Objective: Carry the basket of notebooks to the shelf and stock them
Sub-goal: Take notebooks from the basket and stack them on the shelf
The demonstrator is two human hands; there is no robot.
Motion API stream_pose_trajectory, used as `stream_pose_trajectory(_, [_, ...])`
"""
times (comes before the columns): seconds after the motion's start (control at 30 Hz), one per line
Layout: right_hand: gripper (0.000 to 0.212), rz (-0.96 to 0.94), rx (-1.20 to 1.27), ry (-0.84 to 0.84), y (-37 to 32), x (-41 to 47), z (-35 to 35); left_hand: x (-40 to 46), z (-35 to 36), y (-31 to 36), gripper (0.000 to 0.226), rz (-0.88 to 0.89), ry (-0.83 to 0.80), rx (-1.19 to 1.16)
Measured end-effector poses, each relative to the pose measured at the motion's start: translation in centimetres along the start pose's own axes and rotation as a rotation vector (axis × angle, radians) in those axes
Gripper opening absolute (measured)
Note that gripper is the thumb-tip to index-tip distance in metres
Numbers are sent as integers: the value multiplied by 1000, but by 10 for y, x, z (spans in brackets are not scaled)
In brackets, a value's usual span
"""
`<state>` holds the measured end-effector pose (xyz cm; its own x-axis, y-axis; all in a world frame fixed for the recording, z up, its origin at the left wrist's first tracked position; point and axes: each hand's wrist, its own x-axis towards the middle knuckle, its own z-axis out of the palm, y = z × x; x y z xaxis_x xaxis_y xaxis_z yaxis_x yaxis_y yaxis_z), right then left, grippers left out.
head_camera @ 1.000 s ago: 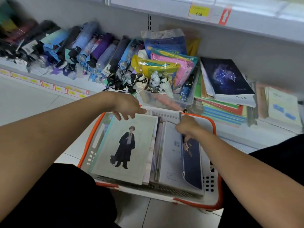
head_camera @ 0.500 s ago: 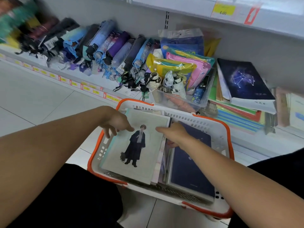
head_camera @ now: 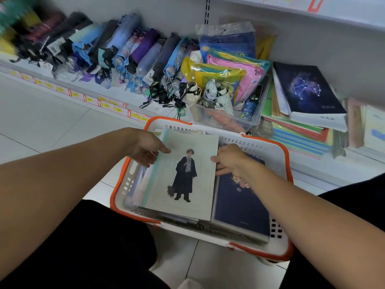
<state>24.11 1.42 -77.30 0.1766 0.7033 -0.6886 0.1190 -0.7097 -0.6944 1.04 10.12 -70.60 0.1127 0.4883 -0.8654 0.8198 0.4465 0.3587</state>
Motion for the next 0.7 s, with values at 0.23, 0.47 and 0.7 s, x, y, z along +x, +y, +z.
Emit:
stream_pose_trajectory(0.23, [14,-59,476,-205,-13,0,-48,-19,-6,25,25,280,-149,-320])
stream_pose_trajectory(0.47, [132,108,-721,187,48,25,-12,-47,-26,63,15,480,-21,-516])
stream_pose_trajectory(0.7, [113,14,-771,185,56,33,-16,-44,-19,60,24,358,-1,-553])
